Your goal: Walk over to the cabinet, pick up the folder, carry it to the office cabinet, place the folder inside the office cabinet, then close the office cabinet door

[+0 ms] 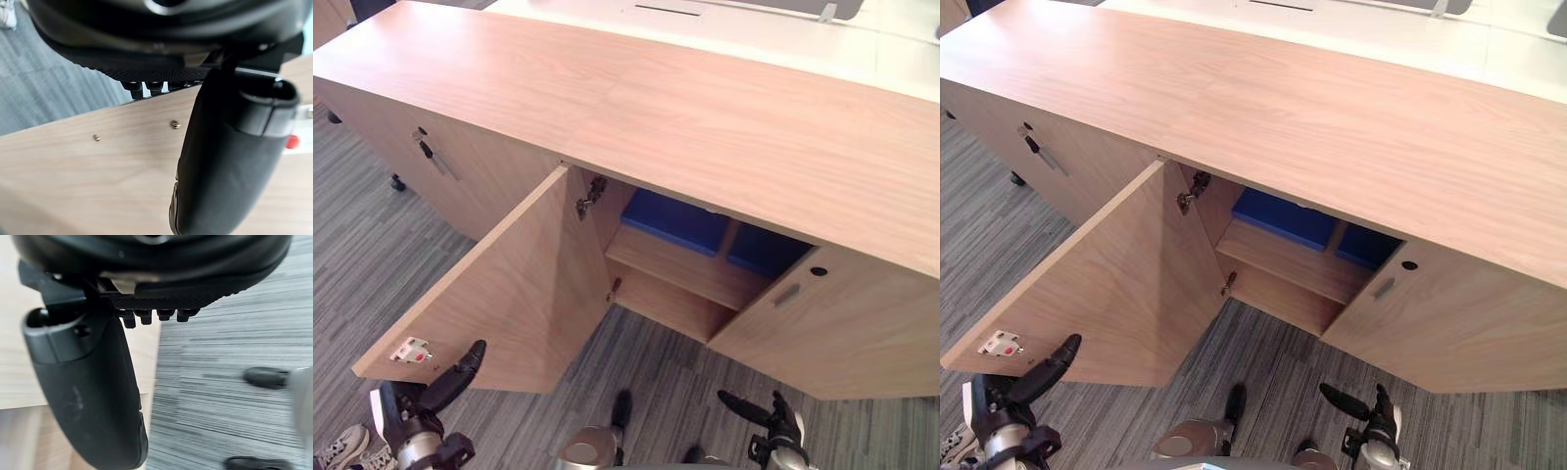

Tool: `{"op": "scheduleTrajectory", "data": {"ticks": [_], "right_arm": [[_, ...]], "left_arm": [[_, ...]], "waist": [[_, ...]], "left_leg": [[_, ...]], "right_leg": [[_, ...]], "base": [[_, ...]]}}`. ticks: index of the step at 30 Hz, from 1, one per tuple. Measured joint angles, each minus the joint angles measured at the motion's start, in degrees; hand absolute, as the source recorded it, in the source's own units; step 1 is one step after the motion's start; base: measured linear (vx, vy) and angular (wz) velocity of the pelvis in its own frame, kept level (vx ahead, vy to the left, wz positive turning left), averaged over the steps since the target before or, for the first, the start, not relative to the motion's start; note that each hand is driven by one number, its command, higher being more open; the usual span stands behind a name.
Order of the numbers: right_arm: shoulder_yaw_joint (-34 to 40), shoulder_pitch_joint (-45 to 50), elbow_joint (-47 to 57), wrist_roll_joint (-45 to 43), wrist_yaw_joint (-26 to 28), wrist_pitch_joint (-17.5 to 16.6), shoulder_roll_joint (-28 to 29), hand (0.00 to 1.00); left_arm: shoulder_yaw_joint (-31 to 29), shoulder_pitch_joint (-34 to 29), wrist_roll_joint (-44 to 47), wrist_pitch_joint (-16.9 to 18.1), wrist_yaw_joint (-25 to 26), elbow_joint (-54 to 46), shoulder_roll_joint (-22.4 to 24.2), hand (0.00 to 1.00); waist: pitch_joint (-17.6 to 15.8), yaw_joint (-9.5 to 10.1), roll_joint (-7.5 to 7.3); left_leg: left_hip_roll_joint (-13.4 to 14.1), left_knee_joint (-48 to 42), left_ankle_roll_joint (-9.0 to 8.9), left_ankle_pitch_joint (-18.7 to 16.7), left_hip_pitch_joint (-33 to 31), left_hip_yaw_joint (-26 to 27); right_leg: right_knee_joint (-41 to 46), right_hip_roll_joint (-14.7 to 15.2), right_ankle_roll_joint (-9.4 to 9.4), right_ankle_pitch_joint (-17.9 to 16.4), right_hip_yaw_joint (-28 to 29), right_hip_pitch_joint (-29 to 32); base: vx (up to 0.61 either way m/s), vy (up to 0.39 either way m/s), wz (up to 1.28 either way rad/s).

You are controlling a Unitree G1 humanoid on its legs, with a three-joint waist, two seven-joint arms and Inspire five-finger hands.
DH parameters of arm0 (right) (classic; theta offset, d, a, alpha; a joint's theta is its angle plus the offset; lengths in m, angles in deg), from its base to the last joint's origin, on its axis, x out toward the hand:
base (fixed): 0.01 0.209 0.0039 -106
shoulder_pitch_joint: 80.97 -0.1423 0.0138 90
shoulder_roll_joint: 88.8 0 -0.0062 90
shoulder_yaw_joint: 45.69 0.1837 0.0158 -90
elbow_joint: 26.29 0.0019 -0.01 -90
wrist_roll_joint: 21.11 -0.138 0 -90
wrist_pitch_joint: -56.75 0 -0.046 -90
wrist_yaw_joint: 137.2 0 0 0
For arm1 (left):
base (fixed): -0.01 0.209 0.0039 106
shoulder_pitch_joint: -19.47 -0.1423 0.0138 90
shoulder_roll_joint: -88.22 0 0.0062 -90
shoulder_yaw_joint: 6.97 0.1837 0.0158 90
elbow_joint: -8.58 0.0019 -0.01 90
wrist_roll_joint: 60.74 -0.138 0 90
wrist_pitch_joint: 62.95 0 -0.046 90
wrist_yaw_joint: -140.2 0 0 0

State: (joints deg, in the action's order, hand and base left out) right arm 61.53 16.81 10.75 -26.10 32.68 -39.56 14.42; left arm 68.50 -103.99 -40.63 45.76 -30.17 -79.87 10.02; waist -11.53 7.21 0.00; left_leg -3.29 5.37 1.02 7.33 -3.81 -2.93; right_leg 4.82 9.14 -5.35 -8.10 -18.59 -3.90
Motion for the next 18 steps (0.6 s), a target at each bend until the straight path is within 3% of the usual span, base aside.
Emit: {"op": "scheduleTrajectory", "data": {"ticks": [5, 10, 12, 15, 18], "right_arm": [[-1.78, -0.23, -0.61, -0.04, -0.16, 0.02, 0.55, 1.00], [-4.35, -2.27, 0.28, -0.04, -0.48, -0.01, 0.99, 1.00], [-6.66, -3.05, 1.60, 0.12, -0.77, -0.02, 1.49, 1.00], [-8.05, -2.99, 2.93, 0.25, -1.12, -0.09, 1.47, 1.00], [-8.11, -2.67, 2.86, 0.69, -1.25, -0.03, 1.45, 1.00]], "left_arm": [[11.26, -1.85, -2.21, -4.15, -0.17, 7.47, -0.12, 1.00], [22.26, -0.73, -9.59, -8.42, -4.49, 12.98, -2.01, 1.00], [27.09, 2.55, -16.17, -8.72, -7.96, 14.26, -8.93, 1.00], [29.03, 9.90, -17.57, -10.41, -7.01, 17.75, -8.90, 1.00], [31.36, 16.89, -17.92, -11.01, -5.18, 19.50, -8.04, 1.00]], "waist": [[0.06, -0.49, 0.03], [-0.04, -3.10, -0.25], [0.04, -5.33, -0.38], [0.12, -7.49, -0.52], [0.40, -8.66, -1.12]], "left_leg": [[1.16, -0.03, -0.66, 0.45, -3.77, 3.81], [1.32, -0.30, -0.54, 0.31, -5.84, 9.62], [1.77, -0.29, -0.01, -0.28, -5.81, 13.74], [1.98, -0.30, 0.38, -1.23, -5.76, 18.29], [1.95, -0.31, 0.49, -1.88, -5.67, 21.15]], "right_leg": [[1.41, -0.93, 0.11, 0.00, 5.00, 5.93], [1.85, -1.67, 2.10, 0.76, 13.07, 11.53], [2.09, -1.88, 3.65, 1.25, 16.63, 13.60], [1.82, -2.05, 4.89, 2.22, 20.58, 15.72], [1.77, -2.07, 4.80, 2.91, 23.02, 17.14]], "base": [[-0.10, 0.028, -0.26], [-0.01, 0.059, -0.70], [0.01, 0.059, -1.09], [0.01, 0.051, -0.82], [0.03, 0.040, -0.58]]}}
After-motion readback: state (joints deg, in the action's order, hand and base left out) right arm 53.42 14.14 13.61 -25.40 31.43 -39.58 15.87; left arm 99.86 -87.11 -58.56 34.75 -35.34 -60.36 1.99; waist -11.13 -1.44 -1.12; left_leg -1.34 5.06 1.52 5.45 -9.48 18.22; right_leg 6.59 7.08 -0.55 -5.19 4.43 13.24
